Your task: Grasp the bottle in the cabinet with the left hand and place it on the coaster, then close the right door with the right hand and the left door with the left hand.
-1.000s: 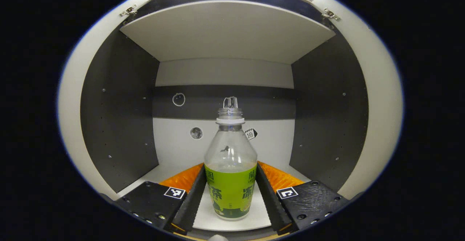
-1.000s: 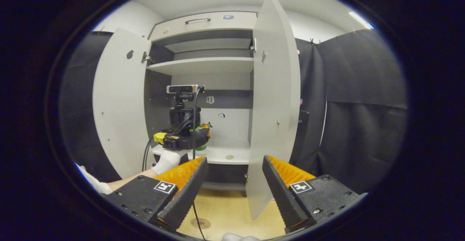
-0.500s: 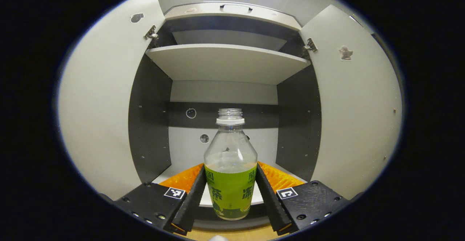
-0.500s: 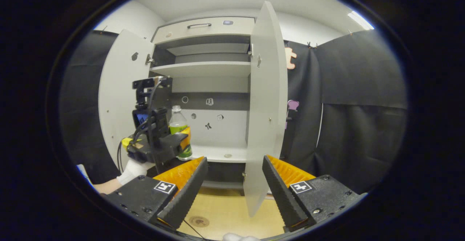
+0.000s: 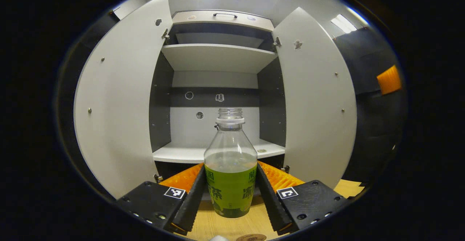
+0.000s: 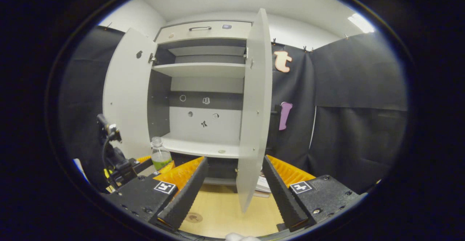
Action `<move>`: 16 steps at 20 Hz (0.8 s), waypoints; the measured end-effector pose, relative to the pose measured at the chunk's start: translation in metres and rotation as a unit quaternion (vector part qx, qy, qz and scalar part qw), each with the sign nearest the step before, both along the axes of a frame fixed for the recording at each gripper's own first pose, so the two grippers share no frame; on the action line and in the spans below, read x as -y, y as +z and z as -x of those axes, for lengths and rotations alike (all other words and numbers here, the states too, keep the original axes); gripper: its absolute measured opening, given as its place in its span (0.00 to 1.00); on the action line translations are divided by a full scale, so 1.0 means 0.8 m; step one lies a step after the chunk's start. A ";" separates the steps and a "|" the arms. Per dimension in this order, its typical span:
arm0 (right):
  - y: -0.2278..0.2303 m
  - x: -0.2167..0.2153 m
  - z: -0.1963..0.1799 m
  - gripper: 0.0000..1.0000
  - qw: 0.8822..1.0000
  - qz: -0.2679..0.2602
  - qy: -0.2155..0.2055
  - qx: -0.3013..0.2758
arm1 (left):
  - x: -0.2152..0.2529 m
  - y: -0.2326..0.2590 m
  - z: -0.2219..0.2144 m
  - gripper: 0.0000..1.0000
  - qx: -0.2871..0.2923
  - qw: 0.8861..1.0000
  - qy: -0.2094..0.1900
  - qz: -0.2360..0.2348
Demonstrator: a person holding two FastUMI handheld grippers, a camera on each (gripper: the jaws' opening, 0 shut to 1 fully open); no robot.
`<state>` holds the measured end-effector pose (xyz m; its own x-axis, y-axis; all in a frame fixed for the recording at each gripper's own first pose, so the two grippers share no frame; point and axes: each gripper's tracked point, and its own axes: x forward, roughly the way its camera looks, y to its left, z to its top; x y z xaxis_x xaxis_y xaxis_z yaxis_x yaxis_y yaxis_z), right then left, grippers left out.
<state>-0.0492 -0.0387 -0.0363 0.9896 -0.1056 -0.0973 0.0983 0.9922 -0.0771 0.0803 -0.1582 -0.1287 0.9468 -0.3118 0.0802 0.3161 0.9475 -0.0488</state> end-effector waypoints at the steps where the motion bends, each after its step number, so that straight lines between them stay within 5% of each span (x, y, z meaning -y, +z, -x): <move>1: -0.004 0.001 0.005 0.99 1.000 0.001 -0.001 -0.004 | 0.003 -0.013 0.012 0.76 0.008 1.000 -0.005 0.001; 12: -0.034 0.017 0.028 1.00 0.999 0.018 -0.007 -0.045 | 0.049 -0.199 0.063 0.76 -0.064 0.997 -0.039 0.036; 16: -0.045 0.015 0.023 0.99 0.997 0.040 -0.001 -0.064 | 0.054 -0.255 0.060 0.80 -0.073 0.996 -0.041 0.010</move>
